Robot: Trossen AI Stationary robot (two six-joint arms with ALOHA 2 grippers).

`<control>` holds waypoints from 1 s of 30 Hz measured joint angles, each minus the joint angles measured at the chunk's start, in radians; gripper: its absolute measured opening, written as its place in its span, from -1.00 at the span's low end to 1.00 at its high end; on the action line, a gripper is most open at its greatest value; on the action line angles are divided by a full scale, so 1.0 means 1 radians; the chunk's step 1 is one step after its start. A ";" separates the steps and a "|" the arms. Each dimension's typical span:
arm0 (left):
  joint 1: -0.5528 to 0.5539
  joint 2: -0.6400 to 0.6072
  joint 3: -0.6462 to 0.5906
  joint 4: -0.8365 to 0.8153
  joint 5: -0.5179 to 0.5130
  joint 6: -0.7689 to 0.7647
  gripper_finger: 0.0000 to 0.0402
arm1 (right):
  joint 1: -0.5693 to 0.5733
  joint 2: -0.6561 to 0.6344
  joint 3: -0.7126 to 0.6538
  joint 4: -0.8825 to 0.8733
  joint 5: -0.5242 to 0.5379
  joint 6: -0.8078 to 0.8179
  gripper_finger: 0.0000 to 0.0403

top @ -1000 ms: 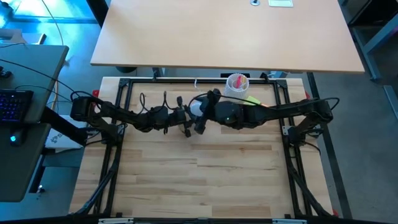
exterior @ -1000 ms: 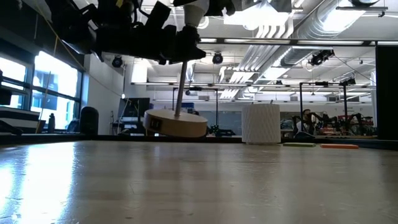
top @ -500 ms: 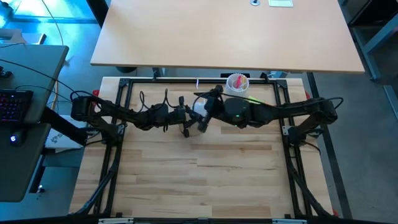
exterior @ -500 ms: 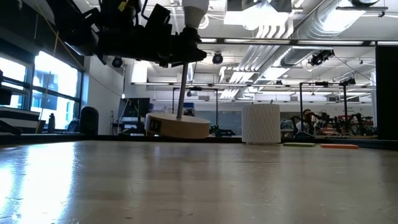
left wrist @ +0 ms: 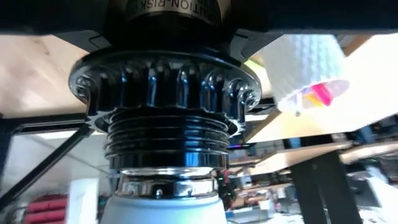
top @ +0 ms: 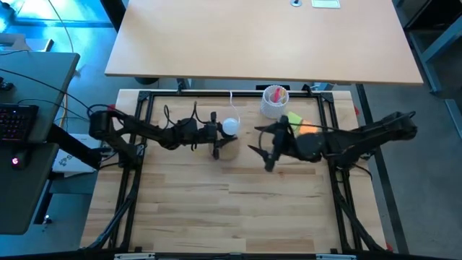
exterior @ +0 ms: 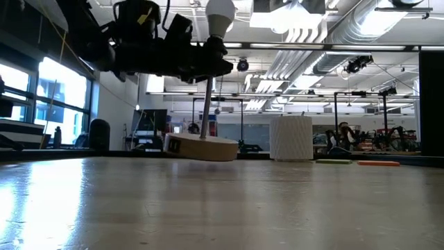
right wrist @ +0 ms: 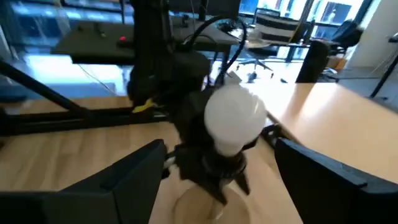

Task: Screw lightbulb
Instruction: Insert the light bulb into the lamp

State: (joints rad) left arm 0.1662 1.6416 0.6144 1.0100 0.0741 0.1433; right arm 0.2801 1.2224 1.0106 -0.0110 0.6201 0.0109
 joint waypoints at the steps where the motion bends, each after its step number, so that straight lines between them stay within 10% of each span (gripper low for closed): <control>1: 0.003 0.013 0.000 0.016 0.007 -0.011 -0.32 | 0.008 -0.016 -0.050 0.053 0.015 0.014 0.50; 12: 0.025 0.068 0.002 0.050 0.024 -0.044 -0.32 | 0.019 -0.108 -0.457 0.544 0.170 0.037 0.50; 30: 0.018 0.079 0.003 0.040 0.037 -0.088 -0.33 | -0.025 -0.106 -0.488 0.601 0.165 0.155 0.50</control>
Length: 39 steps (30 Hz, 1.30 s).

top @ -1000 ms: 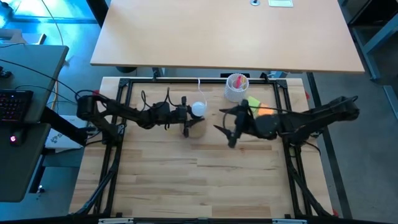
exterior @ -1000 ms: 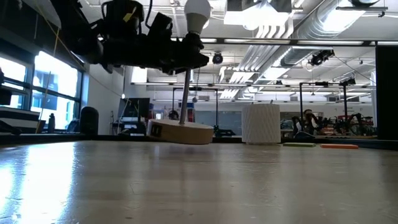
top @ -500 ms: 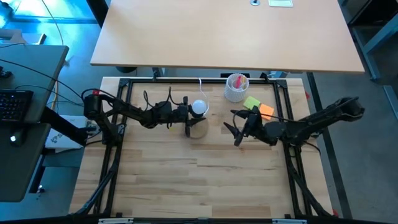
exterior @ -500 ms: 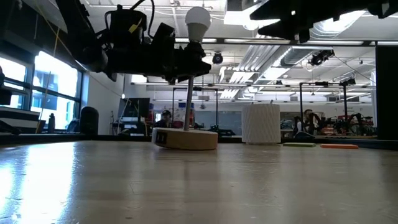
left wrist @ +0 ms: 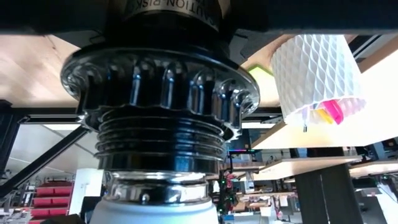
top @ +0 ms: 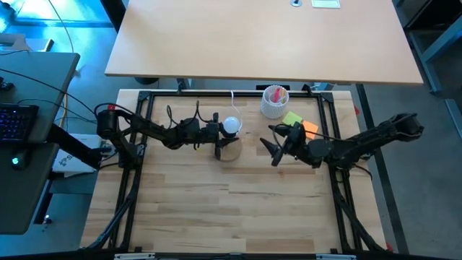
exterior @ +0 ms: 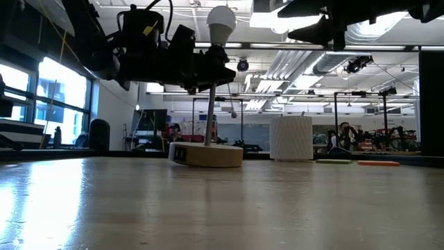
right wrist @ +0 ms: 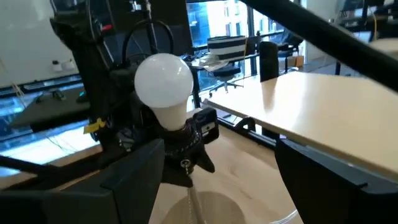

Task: Screw lightbulb
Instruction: Insert the light bulb into the lamp

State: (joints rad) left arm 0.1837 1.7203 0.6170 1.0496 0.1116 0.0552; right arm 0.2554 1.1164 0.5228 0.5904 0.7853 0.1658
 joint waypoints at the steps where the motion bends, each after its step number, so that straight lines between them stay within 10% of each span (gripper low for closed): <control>1: 0.000 0.000 0.000 0.000 0.000 0.000 -0.32 | -0.002 0.000 0.000 -0.005 0.000 0.027 0.50; 8: 0.000 0.000 -0.001 -0.003 0.002 -0.002 -0.33 | -0.053 0.001 0.000 -0.022 0.001 0.121 0.50; 27: -0.003 0.004 -0.006 -0.025 0.008 -0.004 -0.33 | -0.267 0.119 0.105 0.072 -0.708 -0.253 0.50; 39: -0.003 0.003 -0.005 -0.047 0.026 -0.017 -0.29 | -0.387 0.246 0.382 -0.214 -0.882 -0.253 0.50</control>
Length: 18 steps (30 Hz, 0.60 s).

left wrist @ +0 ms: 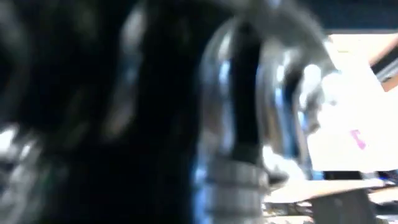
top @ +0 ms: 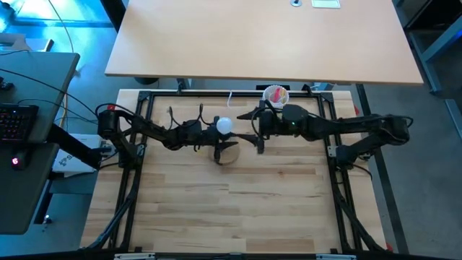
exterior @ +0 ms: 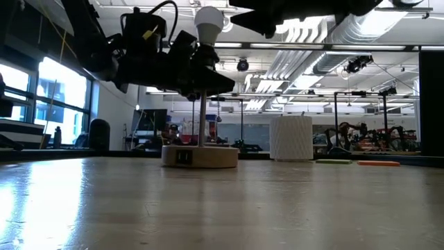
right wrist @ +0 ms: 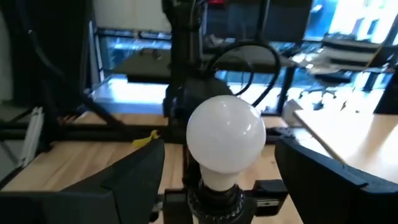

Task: Screw lightbulb
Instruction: Insert the light bulb into the lamp

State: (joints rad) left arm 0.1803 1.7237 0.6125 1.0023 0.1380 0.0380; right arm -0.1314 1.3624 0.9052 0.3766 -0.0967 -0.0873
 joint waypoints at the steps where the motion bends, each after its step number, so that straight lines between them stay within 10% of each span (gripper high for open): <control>1: 0.007 0.000 0.001 -0.011 0.023 0.005 -0.27 | 0.000 0.000 0.016 -0.030 -0.015 0.000 0.50; 18: 0.086 -0.045 -0.230 0.346 0.138 -0.006 0.14 | 0.023 0.000 0.049 -0.121 -0.017 0.039 0.51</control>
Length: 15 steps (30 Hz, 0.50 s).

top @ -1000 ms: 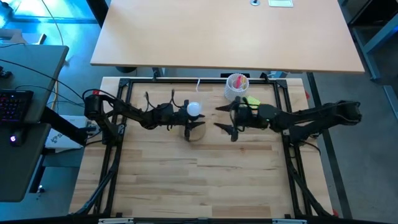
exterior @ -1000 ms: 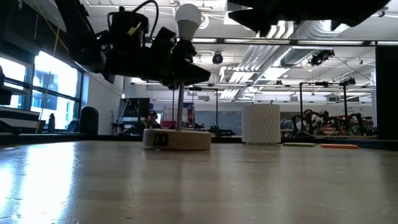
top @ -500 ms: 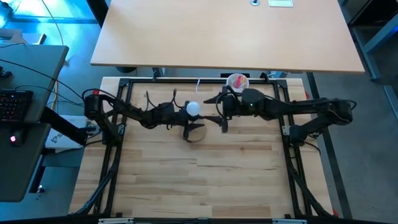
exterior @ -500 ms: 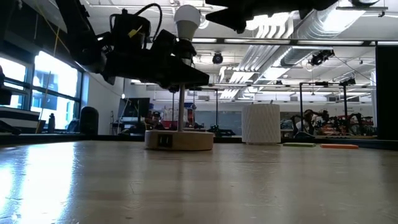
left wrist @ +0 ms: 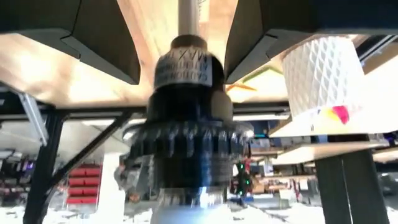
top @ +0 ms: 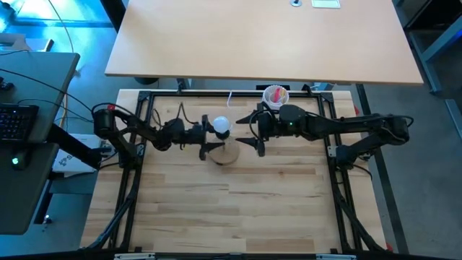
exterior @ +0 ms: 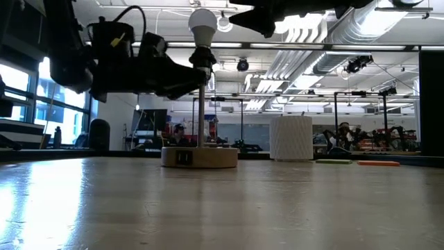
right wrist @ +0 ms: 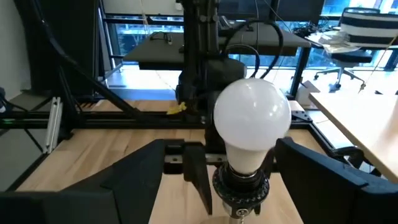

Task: Screw lightbulb
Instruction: Insert the light bulb into the lamp

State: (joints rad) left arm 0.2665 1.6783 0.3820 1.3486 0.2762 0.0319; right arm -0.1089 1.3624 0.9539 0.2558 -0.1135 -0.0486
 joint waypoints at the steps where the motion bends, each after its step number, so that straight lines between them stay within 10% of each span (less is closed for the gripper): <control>1: 0.000 -0.001 -0.006 0.020 -0.006 -0.007 0.14 | 0.000 0.000 0.000 0.001 0.000 0.006 0.51; 15: 0.001 -0.005 -0.008 0.094 -0.052 -0.022 -0.08 | 0.027 0.030 0.000 0.079 0.043 -0.031 0.51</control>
State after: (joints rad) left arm 0.2672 1.6733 0.3744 1.4429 0.2245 0.0101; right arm -0.0816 1.3928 0.9539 0.3344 -0.0702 -0.0793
